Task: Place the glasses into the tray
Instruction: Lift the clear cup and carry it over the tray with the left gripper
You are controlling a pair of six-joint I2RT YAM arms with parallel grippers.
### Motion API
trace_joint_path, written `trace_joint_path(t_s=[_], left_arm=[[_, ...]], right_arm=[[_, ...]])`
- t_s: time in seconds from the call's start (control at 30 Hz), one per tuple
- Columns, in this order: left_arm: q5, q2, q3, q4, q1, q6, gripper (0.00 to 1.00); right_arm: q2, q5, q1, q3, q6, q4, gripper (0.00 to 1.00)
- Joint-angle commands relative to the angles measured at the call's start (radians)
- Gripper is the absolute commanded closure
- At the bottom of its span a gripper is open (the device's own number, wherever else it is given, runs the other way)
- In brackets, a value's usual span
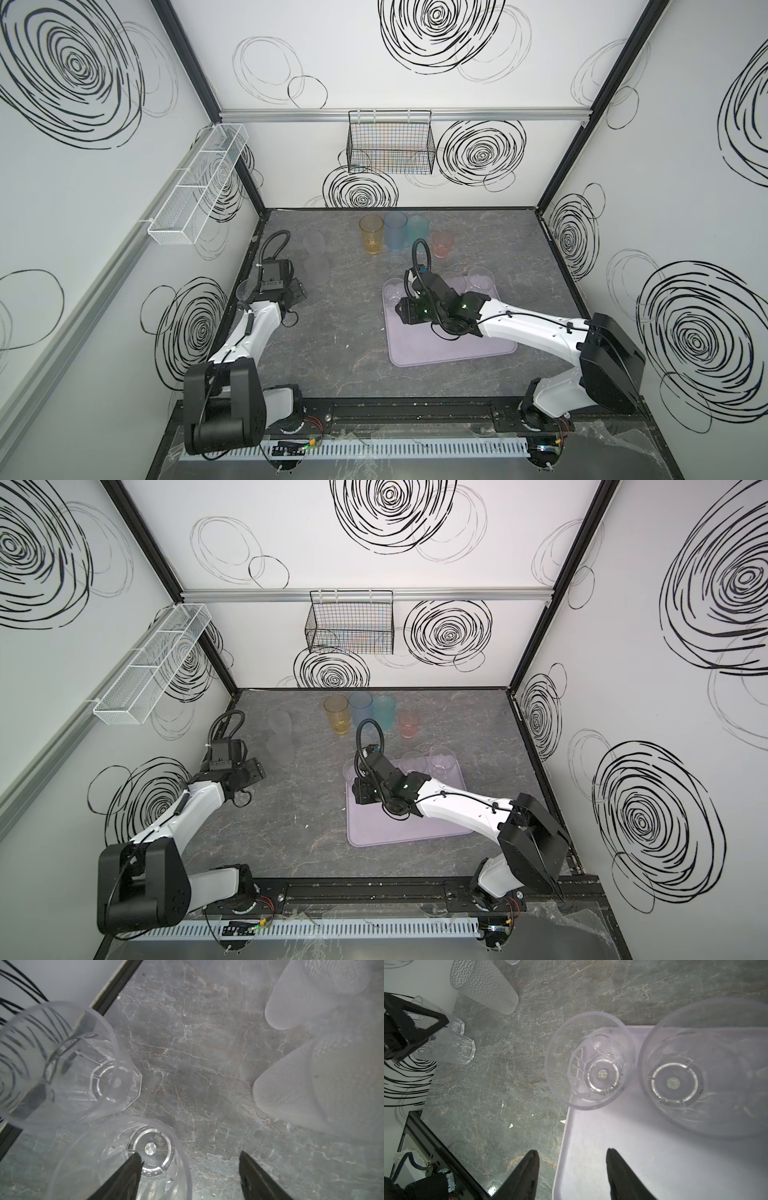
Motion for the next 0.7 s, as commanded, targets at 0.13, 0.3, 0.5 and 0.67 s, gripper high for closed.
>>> trace_joint_path(t_s=[0.13, 0.3, 0.5, 0.67], left_arm=[[-0.007, 0.047, 0.016, 0.021, 0.001, 0.047, 0.49], [0.042, 0.043, 0.009, 0.006, -0.007, 0.061, 0.8], [0.086, -0.043, 0.004, -0.054, -0.062, 0.051, 0.94], [0.1, -0.156, 0.029, -0.142, -0.155, 0.017, 1.0]], right_arm=[[0.012, -0.021, 0.02, -0.029, 0.011, 0.059, 0.44], [0.018, -0.019, 0.035, -0.029, 0.01, 0.054, 0.44], [0.038, 0.009, 0.035, -0.003, 0.003, 0.008, 0.44], [-0.007, 0.06, 0.028, -0.02, 0.027, -0.022, 0.44]])
